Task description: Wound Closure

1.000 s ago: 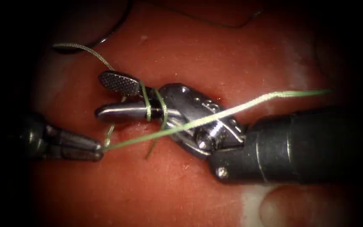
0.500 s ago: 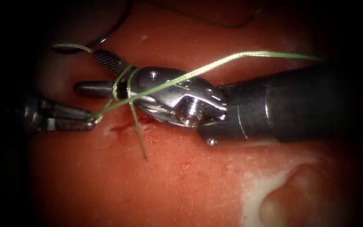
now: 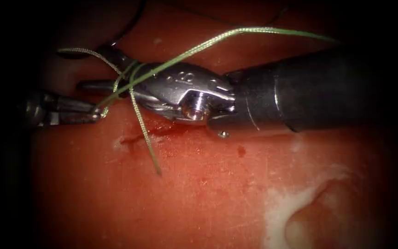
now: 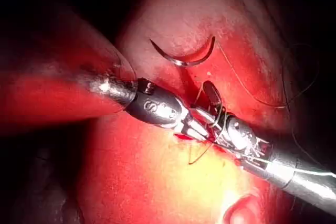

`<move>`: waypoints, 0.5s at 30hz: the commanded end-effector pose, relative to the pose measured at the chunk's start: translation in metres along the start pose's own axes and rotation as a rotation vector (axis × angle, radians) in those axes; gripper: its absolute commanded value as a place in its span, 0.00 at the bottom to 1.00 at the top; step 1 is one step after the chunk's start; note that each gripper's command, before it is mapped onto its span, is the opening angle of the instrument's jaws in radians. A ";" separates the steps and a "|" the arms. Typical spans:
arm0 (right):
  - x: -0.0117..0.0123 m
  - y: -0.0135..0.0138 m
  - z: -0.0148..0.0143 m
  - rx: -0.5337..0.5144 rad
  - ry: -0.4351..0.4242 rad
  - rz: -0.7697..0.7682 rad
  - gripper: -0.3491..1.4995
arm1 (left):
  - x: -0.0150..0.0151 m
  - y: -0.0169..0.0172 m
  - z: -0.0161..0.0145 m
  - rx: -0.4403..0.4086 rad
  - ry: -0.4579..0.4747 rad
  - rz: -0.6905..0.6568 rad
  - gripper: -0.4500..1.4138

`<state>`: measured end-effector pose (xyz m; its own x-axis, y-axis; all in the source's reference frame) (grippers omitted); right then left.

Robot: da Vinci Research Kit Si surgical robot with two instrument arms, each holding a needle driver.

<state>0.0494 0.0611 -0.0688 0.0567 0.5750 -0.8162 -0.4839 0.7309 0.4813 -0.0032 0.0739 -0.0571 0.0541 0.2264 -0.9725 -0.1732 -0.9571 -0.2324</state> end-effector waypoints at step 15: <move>0.0002 -0.0004 0.0034 -0.010 -0.006 -0.099 0.64 | -0.0010 -0.0004 0.0000 0.006 -0.002 -0.012 0.05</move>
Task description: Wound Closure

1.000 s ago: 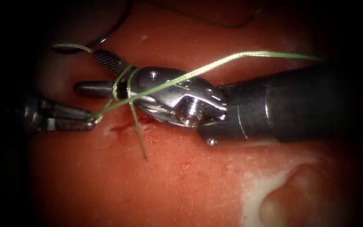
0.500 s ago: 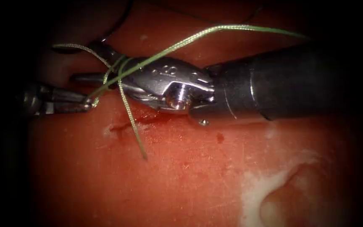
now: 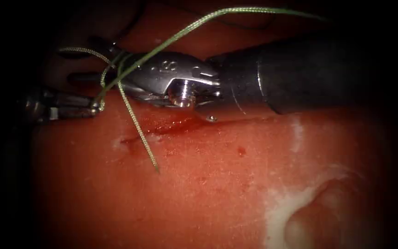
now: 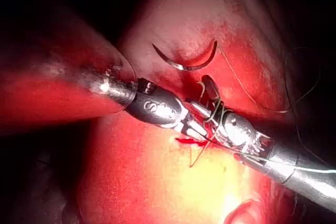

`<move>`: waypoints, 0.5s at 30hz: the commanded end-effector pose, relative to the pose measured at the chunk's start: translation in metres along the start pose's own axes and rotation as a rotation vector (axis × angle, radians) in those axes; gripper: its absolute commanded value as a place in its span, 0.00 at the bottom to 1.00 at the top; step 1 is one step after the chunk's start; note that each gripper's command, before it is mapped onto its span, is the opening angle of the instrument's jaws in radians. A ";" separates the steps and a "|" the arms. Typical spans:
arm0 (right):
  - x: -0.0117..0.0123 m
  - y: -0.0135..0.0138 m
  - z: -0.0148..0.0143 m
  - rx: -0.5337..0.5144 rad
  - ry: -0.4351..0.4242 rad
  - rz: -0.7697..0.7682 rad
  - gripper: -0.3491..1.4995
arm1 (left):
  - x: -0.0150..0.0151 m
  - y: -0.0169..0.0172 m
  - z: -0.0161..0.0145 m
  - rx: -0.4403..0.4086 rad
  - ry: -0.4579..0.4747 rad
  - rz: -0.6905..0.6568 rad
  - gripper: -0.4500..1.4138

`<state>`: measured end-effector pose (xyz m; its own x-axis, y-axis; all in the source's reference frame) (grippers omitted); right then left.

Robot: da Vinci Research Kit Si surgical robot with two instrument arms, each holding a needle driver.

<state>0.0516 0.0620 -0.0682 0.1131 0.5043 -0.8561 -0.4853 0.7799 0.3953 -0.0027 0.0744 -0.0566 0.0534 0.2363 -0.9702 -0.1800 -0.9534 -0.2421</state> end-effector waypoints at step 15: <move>-0.0004 -0.0001 0.0023 -0.001 -0.102 -0.050 0.19 | -0.0006 0.0003 0.0001 -0.002 0.001 -0.008 0.05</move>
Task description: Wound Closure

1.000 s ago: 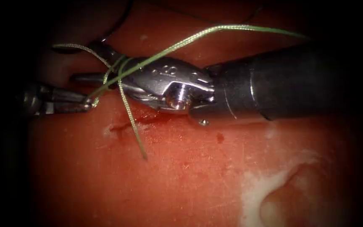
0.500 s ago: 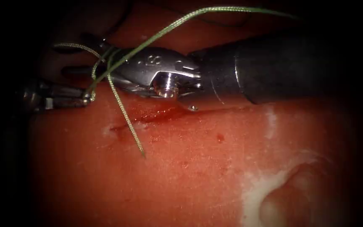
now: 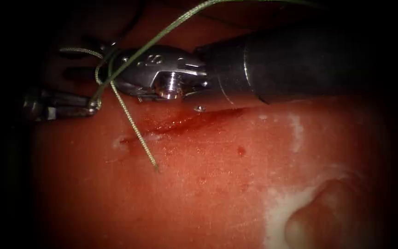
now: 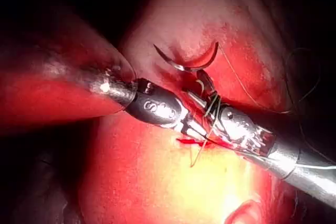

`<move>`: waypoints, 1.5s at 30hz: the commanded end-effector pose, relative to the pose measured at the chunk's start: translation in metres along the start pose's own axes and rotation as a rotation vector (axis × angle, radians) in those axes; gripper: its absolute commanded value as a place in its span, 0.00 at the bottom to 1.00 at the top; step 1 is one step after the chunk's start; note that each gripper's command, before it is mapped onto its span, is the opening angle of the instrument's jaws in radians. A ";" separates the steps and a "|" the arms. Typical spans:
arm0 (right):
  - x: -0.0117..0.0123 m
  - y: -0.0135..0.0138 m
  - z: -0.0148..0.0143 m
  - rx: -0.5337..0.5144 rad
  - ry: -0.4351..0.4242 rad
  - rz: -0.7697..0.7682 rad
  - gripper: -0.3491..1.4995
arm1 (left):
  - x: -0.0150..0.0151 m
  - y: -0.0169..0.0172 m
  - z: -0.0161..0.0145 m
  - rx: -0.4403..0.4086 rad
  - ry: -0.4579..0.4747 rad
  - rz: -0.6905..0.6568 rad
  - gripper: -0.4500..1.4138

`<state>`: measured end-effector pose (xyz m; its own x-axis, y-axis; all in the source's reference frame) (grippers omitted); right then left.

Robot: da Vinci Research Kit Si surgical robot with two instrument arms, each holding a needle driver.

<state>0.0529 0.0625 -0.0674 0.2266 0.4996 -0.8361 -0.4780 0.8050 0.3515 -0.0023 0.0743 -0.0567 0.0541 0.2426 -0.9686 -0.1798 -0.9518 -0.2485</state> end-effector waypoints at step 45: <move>-0.0027 -0.0053 -0.0129 -0.051 -0.027 -0.104 0.00 | 0.0017 -0.0220 0.0074 0.115 -0.235 -0.038 0.05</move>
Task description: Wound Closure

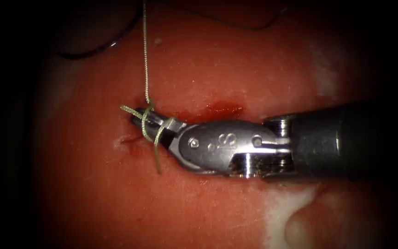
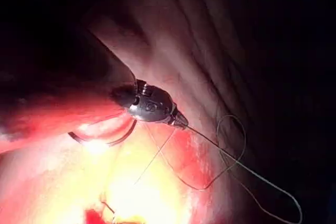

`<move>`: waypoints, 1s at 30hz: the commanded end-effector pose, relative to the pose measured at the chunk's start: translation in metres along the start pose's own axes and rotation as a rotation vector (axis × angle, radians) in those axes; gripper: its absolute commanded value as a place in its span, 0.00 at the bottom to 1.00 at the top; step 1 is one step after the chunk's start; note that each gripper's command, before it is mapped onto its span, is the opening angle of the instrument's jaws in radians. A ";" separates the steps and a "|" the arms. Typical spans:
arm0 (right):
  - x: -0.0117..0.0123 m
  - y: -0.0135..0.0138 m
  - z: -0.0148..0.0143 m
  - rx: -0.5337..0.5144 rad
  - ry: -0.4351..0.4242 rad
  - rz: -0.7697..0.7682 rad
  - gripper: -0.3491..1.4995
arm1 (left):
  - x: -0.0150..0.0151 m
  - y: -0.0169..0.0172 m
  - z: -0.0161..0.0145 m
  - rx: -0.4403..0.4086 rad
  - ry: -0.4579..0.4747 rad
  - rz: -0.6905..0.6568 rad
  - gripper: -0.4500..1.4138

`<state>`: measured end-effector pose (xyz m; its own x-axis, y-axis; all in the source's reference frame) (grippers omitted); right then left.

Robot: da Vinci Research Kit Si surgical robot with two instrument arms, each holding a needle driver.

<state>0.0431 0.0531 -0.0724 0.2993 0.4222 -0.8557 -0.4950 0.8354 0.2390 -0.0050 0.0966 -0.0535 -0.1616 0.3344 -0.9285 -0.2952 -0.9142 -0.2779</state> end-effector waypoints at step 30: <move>-0.0021 -0.0036 -0.0040 0.048 -0.032 0.021 0.00 | 0.0024 -0.0076 0.0046 0.030 -0.105 0.121 0.05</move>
<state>0.0403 0.0479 -0.0736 0.3174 0.4504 -0.8345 -0.4606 0.8424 0.2795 -0.0071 0.1053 -0.0528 -0.3058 0.2437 -0.9204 -0.2920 -0.9441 -0.1530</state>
